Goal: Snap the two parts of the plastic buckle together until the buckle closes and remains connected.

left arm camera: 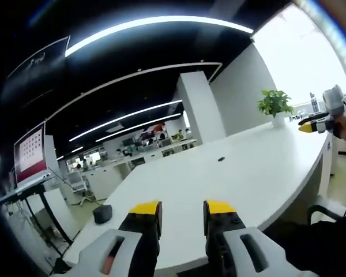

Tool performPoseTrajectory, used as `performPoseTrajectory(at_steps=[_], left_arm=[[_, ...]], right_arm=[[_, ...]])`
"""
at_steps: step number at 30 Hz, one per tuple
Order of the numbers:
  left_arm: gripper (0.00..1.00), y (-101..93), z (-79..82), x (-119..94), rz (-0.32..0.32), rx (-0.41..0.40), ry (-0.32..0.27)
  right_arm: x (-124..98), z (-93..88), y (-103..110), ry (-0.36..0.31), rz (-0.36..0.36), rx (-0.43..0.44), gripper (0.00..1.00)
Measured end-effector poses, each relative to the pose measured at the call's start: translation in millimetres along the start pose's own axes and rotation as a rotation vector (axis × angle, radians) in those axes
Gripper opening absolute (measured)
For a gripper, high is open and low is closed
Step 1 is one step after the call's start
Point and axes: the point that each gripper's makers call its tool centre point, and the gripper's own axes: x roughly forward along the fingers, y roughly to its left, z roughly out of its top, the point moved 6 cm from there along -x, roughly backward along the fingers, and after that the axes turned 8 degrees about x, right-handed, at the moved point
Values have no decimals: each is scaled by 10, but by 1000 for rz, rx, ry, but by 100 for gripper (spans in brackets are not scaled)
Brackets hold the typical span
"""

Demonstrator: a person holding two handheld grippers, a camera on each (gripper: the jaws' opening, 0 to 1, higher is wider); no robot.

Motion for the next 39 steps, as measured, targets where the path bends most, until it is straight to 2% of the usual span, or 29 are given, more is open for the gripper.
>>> performPoseTrajectory(at_steps=[7, 10, 15, 28, 39], left_arm=[[29, 238, -80, 41, 72, -7, 23], [29, 298, -73, 70, 82, -6, 22], [29, 316, -53, 179, 72, -12, 4], [29, 319, 66, 390, 60, 7, -36], [29, 270, 135, 641, 10, 34, -46]], right_arm=[[149, 93, 98, -27, -1, 9, 23], [202, 102, 121, -29, 1, 11, 23], [255, 109, 133, -24, 3, -2, 23], [298, 167, 31, -46, -59, -23, 23], [367, 166, -82, -48, -98, -14, 23]])
